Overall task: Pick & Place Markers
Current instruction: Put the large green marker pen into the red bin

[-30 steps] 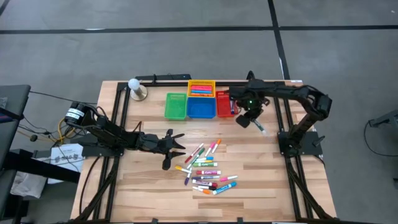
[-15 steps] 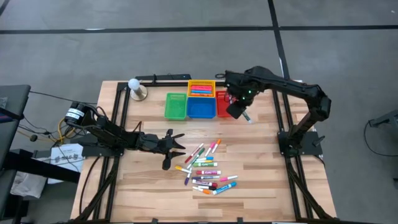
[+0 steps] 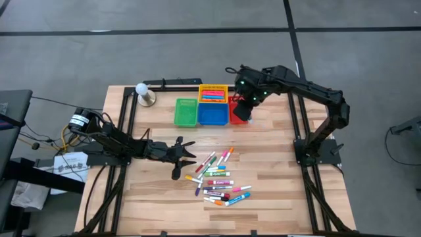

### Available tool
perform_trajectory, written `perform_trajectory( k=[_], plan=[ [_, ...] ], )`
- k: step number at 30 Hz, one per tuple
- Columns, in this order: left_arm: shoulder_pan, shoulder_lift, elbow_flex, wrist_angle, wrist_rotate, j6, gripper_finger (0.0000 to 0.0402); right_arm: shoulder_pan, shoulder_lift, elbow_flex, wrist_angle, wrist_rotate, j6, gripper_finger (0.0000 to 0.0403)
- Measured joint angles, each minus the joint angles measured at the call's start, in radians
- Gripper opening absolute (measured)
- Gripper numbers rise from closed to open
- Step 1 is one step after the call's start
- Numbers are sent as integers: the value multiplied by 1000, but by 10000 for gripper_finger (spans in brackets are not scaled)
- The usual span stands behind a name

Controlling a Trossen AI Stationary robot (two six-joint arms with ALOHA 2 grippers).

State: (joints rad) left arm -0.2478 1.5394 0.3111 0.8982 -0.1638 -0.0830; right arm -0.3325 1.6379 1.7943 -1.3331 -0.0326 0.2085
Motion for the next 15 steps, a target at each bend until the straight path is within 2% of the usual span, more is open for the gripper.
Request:
perform_trajectory(
  k=[7, 15],
  plan=[
    [0, 0, 0, 0, -24, -7, 108, -3, 0, 0, 25, 31, 0, 66],
    [0, 0, 0, 0, -277, -147, 108, -10, 2, 0, 102, 109, 2, 66]
  ],
)
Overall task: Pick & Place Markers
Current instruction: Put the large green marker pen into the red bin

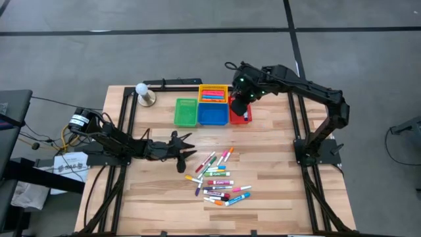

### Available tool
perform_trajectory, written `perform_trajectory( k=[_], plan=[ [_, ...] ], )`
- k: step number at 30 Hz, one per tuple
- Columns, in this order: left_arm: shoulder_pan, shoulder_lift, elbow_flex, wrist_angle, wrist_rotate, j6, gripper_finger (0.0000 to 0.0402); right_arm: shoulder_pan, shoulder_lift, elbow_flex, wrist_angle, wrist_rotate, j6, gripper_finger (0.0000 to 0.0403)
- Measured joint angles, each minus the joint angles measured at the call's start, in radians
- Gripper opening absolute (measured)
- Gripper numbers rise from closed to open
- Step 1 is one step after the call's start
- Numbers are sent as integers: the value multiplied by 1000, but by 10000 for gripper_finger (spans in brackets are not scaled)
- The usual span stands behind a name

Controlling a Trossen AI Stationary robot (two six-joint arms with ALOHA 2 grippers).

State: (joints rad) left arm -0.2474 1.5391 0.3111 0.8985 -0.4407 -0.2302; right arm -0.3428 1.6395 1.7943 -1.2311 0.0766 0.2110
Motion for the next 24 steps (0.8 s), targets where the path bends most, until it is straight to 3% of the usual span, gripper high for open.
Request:
perform_trajectory(
  k=[24],
  plan=[
    [-1, 0, 0, 0, 26, 39, 108, -56, 3, -23, 136, 9, 52, 66]
  ],
)
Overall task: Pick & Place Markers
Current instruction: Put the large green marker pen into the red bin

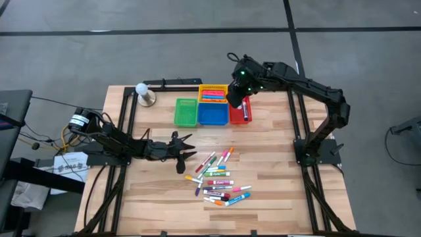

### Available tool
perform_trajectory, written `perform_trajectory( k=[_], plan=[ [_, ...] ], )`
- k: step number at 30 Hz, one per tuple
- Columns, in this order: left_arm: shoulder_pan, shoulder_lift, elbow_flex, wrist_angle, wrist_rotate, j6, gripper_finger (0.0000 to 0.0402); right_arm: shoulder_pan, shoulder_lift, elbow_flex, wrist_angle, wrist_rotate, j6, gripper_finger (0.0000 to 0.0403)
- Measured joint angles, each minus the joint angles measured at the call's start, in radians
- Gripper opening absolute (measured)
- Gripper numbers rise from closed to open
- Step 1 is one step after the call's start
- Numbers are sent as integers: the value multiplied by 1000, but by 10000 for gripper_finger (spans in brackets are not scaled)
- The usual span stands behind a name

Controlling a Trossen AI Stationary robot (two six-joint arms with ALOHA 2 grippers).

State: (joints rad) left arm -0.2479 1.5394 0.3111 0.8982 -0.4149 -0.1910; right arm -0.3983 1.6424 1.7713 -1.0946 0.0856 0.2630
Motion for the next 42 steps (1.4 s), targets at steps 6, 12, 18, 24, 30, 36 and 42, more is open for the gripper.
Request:
perform_trajectory(
  k=[6, 12, 18, 24, 30, 36, 42],
  plan=[
    [0, 0, 0, 0, 0, 0, 108, -38, 30, -97, 65, -1, -9, 66],
    [0, 0, 0, 0, 0, 1, 108, -84, 122, -137, 86, 49, -25, 66],
    [0, 0, 0, -2, 1, 3, 108, -110, 244, -139, 92, 19, -26, 66],
    [0, 0, 0, -8, 1, 4, 108, -122, 321, -139, 72, 18, -26, 66],
    [0, 0, 0, -8, 1, 8, 108, -121, 327, -139, 70, 18, -26, 66],
    [0, 0, 0, -8, 1, 10, 108, -120, 320, -139, 53, 18, -35, 66],
    [0, 0, 0, -8, 1, 10, 108, -110, 320, -139, 52, 18, -38, 80]
  ],
)
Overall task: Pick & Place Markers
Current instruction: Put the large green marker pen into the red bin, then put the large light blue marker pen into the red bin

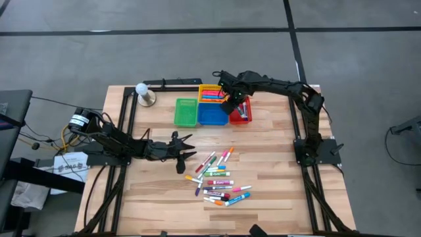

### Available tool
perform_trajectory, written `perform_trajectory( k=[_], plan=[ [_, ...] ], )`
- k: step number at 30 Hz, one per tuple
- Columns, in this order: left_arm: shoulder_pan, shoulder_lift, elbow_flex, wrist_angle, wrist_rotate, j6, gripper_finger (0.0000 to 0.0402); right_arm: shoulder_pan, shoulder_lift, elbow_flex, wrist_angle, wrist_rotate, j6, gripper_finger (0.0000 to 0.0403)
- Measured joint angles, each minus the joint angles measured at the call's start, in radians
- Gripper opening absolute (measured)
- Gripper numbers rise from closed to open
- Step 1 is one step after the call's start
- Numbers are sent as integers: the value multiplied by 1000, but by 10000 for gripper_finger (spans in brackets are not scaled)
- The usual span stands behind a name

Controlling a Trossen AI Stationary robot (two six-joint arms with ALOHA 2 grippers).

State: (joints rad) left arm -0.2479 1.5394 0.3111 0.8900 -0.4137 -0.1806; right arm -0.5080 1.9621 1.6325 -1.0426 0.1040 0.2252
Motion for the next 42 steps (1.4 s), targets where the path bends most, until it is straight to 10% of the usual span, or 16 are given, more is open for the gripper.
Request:
perform_trajectory(
  k=[15, 42],
  plan=[
    [0, 0, 0, 0, 0, 0, 108, 3, 0, 0, -31, 1, 1, 152],
    [-2, 0, 0, -2, 0, 0, 108, 169, -97, 0, -213, 4, -124, 130]
  ],
)
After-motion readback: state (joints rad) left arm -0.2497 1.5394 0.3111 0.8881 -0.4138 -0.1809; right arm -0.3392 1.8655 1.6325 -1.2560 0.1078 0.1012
